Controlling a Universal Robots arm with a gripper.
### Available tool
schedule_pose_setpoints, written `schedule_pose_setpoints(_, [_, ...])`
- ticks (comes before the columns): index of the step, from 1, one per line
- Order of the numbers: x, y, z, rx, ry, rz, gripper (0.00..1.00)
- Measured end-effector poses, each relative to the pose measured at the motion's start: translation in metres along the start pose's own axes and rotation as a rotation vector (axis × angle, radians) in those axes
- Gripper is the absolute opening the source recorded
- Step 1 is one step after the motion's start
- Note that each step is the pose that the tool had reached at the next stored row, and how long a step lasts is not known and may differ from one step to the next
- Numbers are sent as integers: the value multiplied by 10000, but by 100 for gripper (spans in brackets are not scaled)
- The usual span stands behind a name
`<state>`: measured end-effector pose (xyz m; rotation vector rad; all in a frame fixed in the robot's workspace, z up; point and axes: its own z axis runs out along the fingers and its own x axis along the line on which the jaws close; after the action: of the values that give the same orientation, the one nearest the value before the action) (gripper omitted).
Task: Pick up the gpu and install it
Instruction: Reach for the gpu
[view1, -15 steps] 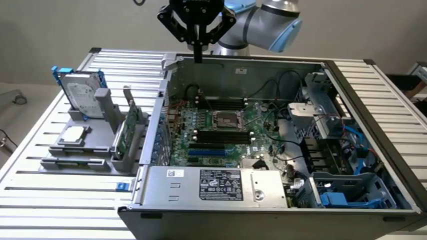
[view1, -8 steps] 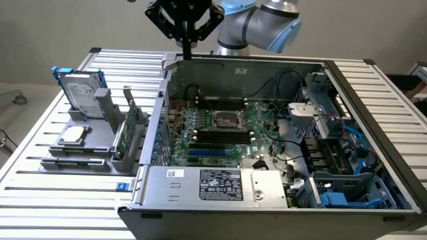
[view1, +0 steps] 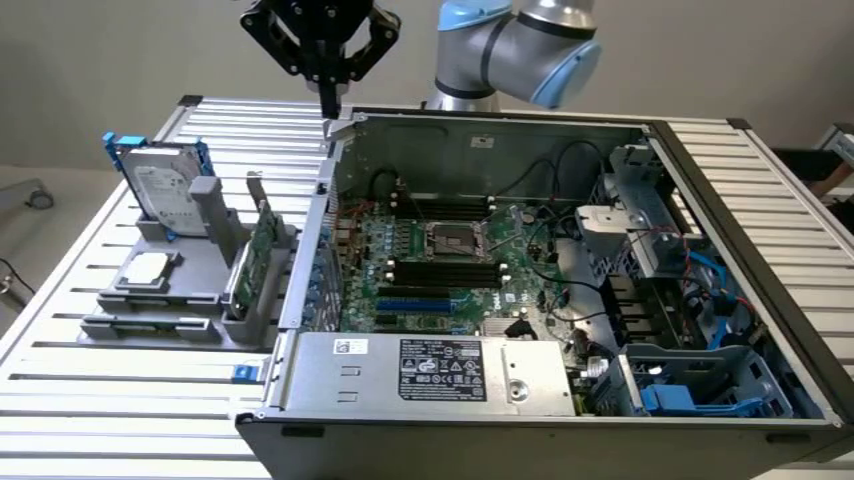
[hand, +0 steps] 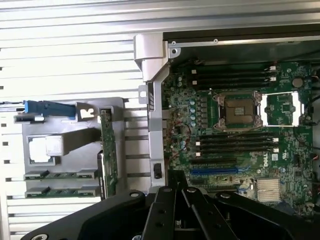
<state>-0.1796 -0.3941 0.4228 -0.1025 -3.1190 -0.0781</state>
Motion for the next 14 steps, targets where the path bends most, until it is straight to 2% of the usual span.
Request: schedule_pose_setpoints(14, [632,-43,164,17,118,7,11])
